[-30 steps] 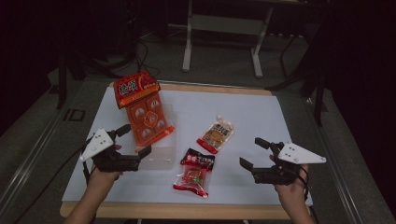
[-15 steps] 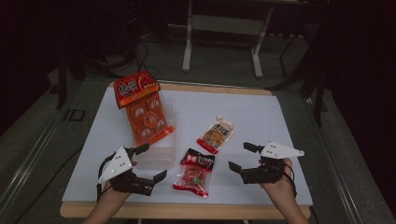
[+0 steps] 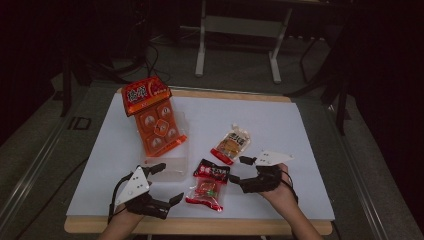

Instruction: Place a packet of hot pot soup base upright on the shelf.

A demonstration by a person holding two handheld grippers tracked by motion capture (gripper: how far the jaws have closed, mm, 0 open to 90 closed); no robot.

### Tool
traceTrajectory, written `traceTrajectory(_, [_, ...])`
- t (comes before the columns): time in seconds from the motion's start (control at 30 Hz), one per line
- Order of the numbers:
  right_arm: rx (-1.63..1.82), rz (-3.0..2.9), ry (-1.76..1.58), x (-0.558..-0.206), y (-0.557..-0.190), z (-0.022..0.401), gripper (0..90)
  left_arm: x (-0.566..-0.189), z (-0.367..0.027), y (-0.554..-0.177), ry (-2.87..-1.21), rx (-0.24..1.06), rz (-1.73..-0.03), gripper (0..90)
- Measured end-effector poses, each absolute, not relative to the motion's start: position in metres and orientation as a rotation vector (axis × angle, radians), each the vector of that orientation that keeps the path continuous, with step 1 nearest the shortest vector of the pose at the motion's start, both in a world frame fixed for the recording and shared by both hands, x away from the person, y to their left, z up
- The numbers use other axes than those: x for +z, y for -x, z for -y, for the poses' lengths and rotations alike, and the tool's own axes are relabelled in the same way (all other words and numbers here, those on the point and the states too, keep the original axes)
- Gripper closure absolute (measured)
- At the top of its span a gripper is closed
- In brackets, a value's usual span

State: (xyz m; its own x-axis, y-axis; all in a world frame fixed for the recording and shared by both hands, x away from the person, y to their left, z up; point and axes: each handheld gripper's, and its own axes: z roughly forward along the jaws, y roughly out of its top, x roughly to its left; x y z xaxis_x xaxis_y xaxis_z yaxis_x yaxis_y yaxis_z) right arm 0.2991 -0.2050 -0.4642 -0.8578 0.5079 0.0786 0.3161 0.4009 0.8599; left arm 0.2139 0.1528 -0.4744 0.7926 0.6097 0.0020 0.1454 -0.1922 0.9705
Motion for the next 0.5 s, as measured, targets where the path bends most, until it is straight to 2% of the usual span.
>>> traceTrajectory(0.5, [1.332,-2.587,-0.727,-0.505,-0.335,0.184,33.4,-0.479,-0.154,-0.217,-1.752,0.453,-0.589,1.0])
